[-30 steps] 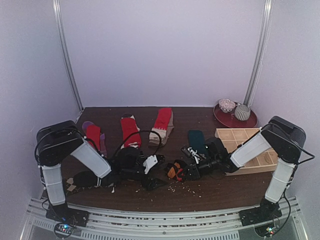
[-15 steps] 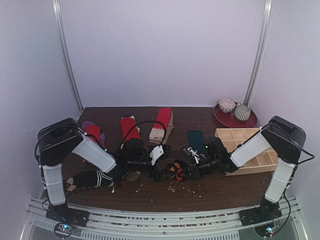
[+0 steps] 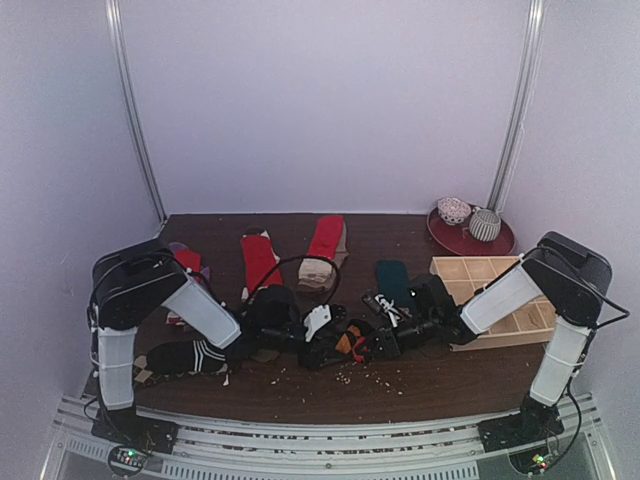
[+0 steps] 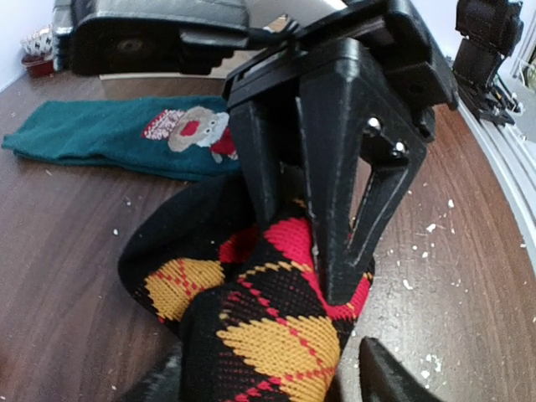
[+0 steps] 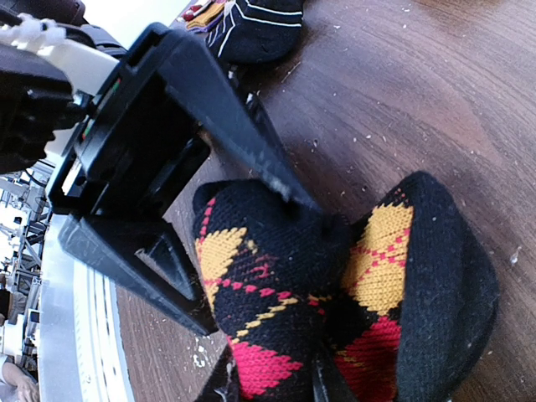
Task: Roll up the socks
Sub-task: Roll the sock at the center of the board.
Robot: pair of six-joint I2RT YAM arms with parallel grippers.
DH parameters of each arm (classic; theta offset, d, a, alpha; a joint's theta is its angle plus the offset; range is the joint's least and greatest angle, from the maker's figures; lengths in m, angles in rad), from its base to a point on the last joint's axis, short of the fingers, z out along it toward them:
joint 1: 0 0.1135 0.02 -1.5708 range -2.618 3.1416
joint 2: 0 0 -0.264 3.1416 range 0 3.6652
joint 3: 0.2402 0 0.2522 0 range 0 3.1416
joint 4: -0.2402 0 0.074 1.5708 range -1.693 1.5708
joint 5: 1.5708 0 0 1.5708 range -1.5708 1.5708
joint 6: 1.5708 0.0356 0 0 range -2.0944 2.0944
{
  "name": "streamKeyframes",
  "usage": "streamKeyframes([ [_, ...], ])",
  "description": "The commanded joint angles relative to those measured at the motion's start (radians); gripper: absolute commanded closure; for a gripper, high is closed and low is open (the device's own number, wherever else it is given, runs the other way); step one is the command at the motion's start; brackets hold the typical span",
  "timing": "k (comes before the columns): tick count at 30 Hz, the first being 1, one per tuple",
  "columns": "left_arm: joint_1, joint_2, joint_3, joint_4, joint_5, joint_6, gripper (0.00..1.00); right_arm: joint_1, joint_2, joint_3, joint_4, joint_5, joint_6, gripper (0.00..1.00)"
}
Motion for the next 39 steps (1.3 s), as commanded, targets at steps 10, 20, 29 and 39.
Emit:
streamKeyframes([
  [10, 0.000, 0.037, 0.055, -0.030, 0.141, -0.010, 0.88, -0.003, 0.067, -0.041, -0.231, 0.081, -0.014, 0.80],
  [20, 0.002, 0.059, 0.148, -0.381, 0.145, -0.096, 1.00, -0.005, 0.001, 0.014, -0.325, 0.141, -0.051, 0.69],
  [29, 0.021, 0.140, 0.222, -0.786, 0.104, -0.201, 1.00, 0.000, -0.239, 0.027, -0.363, 0.296, -0.128, 0.59],
  [39, 0.030, 0.208, 0.271, -0.904, 0.102, -0.225, 1.00, 0.171, -0.501, -0.098, -0.236, 0.533, -0.405, 0.47],
])
